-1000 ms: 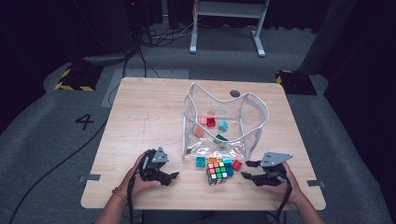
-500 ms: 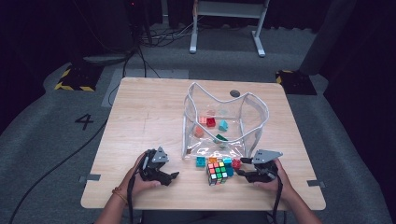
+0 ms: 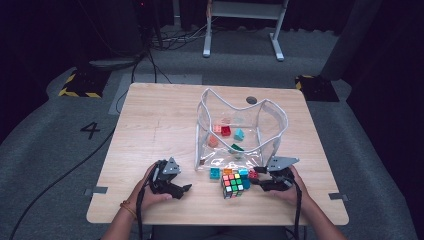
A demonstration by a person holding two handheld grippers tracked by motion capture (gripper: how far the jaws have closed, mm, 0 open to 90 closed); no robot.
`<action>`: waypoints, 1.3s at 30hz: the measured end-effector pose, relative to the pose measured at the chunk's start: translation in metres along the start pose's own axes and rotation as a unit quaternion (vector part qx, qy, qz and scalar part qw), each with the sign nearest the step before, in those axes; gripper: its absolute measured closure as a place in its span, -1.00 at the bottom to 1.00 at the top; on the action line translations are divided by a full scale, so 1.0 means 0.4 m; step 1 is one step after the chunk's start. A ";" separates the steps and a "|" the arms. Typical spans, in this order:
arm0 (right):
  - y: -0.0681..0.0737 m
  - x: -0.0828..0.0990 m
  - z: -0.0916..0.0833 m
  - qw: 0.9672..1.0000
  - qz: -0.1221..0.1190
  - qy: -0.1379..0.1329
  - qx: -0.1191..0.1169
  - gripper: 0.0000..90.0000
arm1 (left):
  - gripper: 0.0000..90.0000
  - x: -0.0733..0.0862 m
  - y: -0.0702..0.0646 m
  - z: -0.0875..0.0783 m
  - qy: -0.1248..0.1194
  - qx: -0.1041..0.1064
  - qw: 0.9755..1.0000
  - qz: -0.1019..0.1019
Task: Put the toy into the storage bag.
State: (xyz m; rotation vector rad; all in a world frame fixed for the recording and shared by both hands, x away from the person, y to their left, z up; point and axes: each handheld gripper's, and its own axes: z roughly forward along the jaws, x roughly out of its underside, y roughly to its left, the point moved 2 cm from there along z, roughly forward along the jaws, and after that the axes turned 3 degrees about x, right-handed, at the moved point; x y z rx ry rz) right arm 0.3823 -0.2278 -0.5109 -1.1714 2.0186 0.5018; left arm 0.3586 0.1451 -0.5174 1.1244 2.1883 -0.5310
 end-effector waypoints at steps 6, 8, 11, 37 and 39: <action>0.008 0.005 -0.003 1.000 -0.013 0.003 0.002 0.32 | -0.69 0.000 0.000 0.000 0.000 0.000 1.000 0.000; 0.009 0.006 -0.010 1.000 -0.016 0.000 0.003 0.32 | -0.69 0.000 0.000 0.000 -0.001 0.000 1.000 0.000; 0.004 0.013 -0.034 1.000 -0.011 -0.011 0.001 0.32 | -0.69 0.000 0.000 0.000 -0.001 0.000 1.000 -0.001; -0.127 0.027 -0.260 0.990 0.052 -0.070 0.110 0.33 | -0.69 0.000 0.000 -0.001 0.000 -0.003 1.000 0.000; -0.144 0.006 -0.278 0.989 0.043 -0.068 0.125 0.33 | -0.69 0.000 0.000 -0.001 0.000 -0.002 1.000 0.000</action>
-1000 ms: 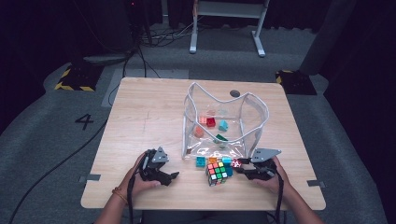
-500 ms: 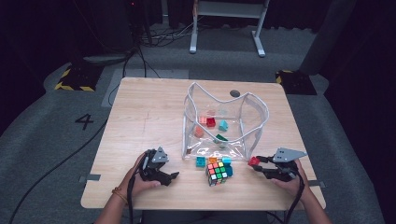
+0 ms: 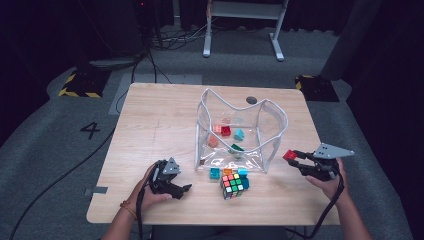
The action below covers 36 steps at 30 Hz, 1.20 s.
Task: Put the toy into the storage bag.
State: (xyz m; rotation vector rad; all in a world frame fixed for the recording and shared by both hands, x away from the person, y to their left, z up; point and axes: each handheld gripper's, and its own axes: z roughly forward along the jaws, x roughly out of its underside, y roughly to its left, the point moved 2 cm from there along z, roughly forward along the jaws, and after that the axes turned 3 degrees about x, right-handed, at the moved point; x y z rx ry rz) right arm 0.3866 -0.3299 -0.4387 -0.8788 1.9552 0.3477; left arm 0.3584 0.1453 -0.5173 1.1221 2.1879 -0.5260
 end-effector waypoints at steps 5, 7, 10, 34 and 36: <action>-0.028 -0.044 -0.018 1.000 -0.007 -0.008 0.008 0.33 | -0.69 0.000 0.000 0.000 0.000 -0.001 1.000 0.000; -0.051 -0.082 -0.030 1.000 -0.010 -0.017 0.015 0.33 | -0.69 0.000 0.000 0.000 0.000 -0.001 1.000 0.000; -0.065 -0.106 -0.036 0.999 -0.011 -0.023 0.018 0.33 | -0.69 0.000 0.000 0.000 0.000 -0.001 1.000 0.000; -0.107 -0.360 -0.008 0.998 -0.051 -0.044 -0.003 0.33 | -0.69 0.000 0.000 0.000 0.000 0.000 1.000 0.000; -0.097 -0.372 0.009 0.997 -0.060 -0.038 -0.010 0.33 | -0.69 0.000 0.000 0.000 0.000 0.000 1.000 -0.001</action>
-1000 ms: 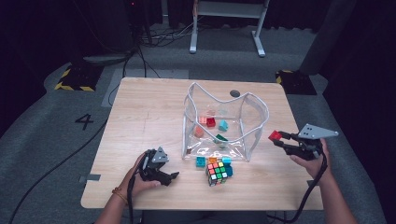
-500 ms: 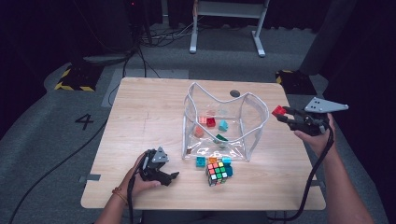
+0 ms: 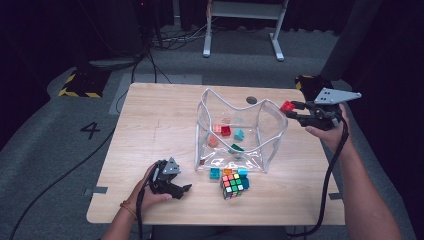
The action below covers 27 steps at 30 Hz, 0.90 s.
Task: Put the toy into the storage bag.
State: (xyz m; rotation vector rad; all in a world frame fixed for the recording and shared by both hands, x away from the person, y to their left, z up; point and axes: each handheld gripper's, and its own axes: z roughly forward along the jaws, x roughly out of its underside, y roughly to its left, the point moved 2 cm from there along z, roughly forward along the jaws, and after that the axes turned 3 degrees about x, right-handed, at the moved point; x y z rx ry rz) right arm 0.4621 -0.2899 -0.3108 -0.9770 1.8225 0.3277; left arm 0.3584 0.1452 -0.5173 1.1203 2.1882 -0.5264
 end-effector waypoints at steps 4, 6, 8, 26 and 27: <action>0.011 -0.012 0.026 1.000 -0.009 0.013 -0.015 0.33 | -0.69 0.000 0.000 0.000 0.000 0.000 1.000 0.000; 0.018 -0.020 0.045 0.999 -0.024 0.022 -0.029 0.33 | -0.69 0.000 0.000 0.000 -0.001 0.000 1.000 -0.001; 0.024 -0.026 0.065 0.998 -0.037 0.034 -0.048 0.33 | -0.69 0.000 0.000 0.000 0.000 0.004 1.000 0.001; 0.068 -0.068 0.215 0.969 -0.133 0.167 -0.127 0.33 | -0.69 0.000 0.001 0.000 0.001 0.003 1.000 0.002; 0.069 -0.073 0.223 0.967 -0.137 0.170 -0.128 0.33 | -0.69 0.000 0.001 0.001 0.000 0.004 1.000 0.001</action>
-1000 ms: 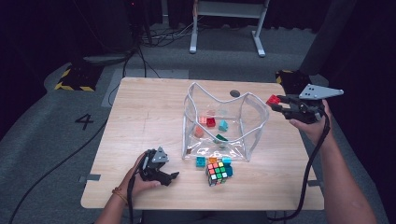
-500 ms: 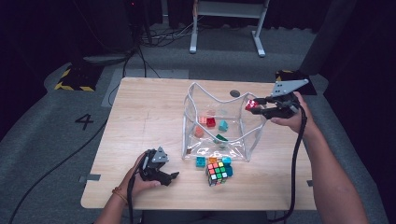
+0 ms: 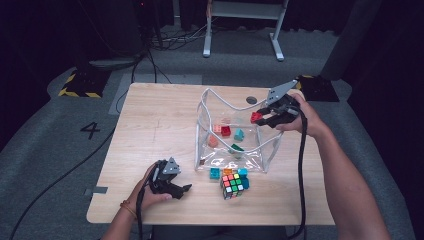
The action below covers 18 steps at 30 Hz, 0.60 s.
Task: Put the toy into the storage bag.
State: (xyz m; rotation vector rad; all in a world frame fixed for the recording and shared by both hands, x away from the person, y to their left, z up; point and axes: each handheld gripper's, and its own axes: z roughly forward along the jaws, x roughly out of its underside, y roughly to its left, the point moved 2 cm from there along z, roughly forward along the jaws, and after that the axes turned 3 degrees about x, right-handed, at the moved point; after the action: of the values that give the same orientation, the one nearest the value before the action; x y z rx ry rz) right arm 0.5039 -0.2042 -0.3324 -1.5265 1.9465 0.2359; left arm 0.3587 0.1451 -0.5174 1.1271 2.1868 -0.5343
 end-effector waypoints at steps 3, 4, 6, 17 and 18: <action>-0.001 -0.015 0.015 1.000 -0.003 0.010 -0.003 0.33 | -0.69 0.000 0.000 0.000 -0.001 0.000 1.000 0.001; -0.001 -0.022 0.024 1.000 -0.007 0.024 -0.004 0.32 | -0.69 0.000 0.000 0.000 0.000 0.000 1.000 0.001; 0.003 -0.025 0.029 0.999 -0.006 0.033 -0.005 0.32 | -0.69 0.000 0.000 0.000 0.000 0.000 1.000 0.001; -0.020 0.013 0.043 0.990 -0.025 0.140 0.000 0.32 | -0.69 0.000 0.000 0.000 0.000 0.003 1.000 0.000; -0.023 0.020 0.040 0.988 -0.024 0.150 0.005 0.32 | -0.70 0.000 0.000 0.000 0.000 0.003 1.000 0.000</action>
State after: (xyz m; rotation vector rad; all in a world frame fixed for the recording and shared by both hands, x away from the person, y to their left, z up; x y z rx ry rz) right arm 0.5175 -0.2055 -0.3474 -1.6778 2.1312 -0.0269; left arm 0.3588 0.1450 -0.5175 1.1315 2.1856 -0.5420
